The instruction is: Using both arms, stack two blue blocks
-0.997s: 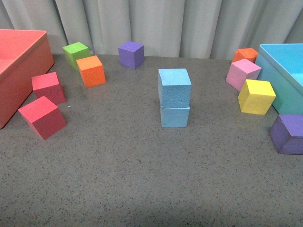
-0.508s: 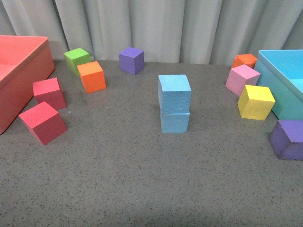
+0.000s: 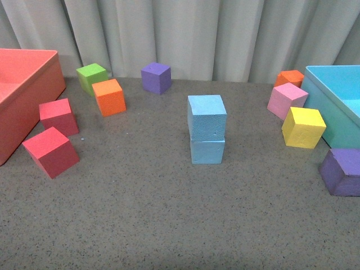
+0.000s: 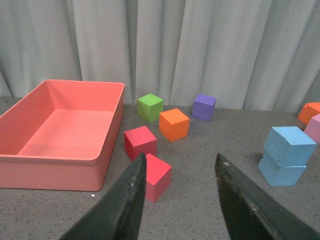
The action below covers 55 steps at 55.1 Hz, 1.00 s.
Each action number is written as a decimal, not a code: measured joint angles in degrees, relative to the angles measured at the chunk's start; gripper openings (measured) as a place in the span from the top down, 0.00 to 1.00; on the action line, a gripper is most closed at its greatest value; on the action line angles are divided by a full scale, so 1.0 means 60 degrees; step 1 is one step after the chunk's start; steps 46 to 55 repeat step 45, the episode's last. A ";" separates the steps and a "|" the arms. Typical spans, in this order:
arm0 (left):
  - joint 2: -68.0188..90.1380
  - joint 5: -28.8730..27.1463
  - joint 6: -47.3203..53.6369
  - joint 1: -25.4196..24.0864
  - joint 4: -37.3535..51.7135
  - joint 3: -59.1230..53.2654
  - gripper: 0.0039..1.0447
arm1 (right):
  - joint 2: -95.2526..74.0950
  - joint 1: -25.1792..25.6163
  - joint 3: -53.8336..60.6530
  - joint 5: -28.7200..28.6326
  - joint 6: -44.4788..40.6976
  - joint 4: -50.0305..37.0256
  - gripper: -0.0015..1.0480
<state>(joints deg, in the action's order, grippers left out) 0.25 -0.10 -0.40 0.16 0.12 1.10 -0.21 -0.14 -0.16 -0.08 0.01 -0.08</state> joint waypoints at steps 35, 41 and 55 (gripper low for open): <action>0.0000 0.0000 0.0022 0.0000 0.0000 0.0000 0.06 | 0.0000 0.0000 0.0000 0.0004 0.0000 0.0000 0.09; 0.0000 -0.0004 0.0022 0.0000 0.0000 0.0000 0.06 | 0.0000 0.0000 0.0000 0.0000 0.0000 0.0000 0.09; 0.0000 -0.0004 0.0022 0.0000 0.0000 0.0000 0.06 | 0.0000 0.0000 0.0000 0.0004 0.0000 0.0000 0.09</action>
